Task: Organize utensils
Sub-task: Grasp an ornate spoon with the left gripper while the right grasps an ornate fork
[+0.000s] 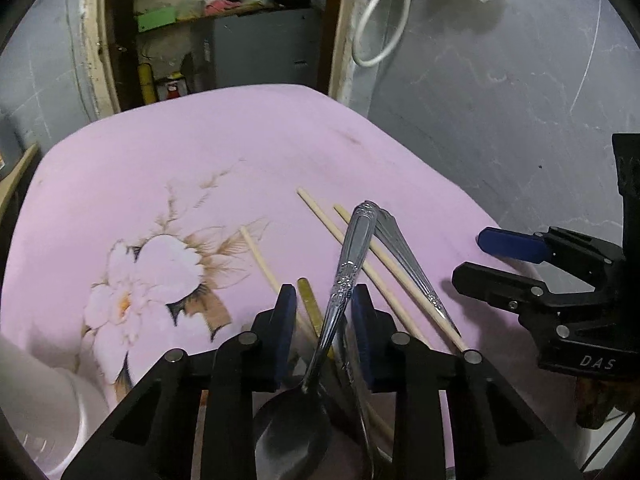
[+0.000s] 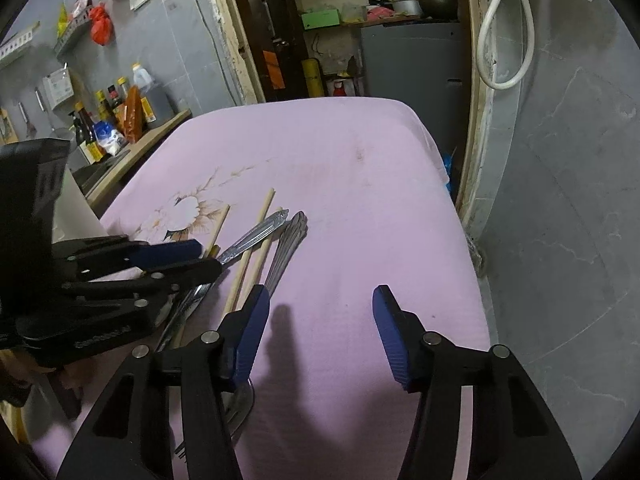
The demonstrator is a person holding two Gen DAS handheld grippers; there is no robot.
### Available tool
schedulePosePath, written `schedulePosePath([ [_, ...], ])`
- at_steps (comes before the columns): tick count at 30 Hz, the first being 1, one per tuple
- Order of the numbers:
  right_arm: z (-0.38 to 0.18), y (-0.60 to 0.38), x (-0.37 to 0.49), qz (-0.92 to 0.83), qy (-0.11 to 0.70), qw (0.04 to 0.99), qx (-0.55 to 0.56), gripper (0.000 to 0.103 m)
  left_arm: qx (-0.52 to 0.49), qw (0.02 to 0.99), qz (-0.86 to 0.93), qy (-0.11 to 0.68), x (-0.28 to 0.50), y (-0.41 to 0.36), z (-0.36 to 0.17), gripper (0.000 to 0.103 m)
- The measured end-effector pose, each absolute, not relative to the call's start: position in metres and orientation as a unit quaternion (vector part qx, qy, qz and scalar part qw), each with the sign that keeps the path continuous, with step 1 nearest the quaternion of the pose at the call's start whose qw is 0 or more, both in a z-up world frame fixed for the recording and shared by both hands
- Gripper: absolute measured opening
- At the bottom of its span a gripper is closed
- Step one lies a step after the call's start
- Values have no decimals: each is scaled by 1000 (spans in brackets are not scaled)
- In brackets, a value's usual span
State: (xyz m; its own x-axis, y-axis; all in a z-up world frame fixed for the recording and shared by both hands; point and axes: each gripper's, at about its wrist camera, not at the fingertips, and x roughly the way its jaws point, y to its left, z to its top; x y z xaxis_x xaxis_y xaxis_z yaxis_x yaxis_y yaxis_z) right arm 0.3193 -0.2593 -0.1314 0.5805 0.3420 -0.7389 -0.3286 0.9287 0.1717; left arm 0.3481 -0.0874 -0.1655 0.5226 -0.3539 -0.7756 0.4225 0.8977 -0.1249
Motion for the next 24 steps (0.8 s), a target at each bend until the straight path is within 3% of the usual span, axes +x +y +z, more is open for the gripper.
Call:
schedulePosePath([
  [12, -133, -255, 325, 189, 424, 886, 3, 52, 73, 867, -212, 444, 366, -101, -171, 9],
  [24, -142, -222, 334, 168, 437, 881, -65, 52, -76, 892, -130, 425, 347, -32, -151, 9],
])
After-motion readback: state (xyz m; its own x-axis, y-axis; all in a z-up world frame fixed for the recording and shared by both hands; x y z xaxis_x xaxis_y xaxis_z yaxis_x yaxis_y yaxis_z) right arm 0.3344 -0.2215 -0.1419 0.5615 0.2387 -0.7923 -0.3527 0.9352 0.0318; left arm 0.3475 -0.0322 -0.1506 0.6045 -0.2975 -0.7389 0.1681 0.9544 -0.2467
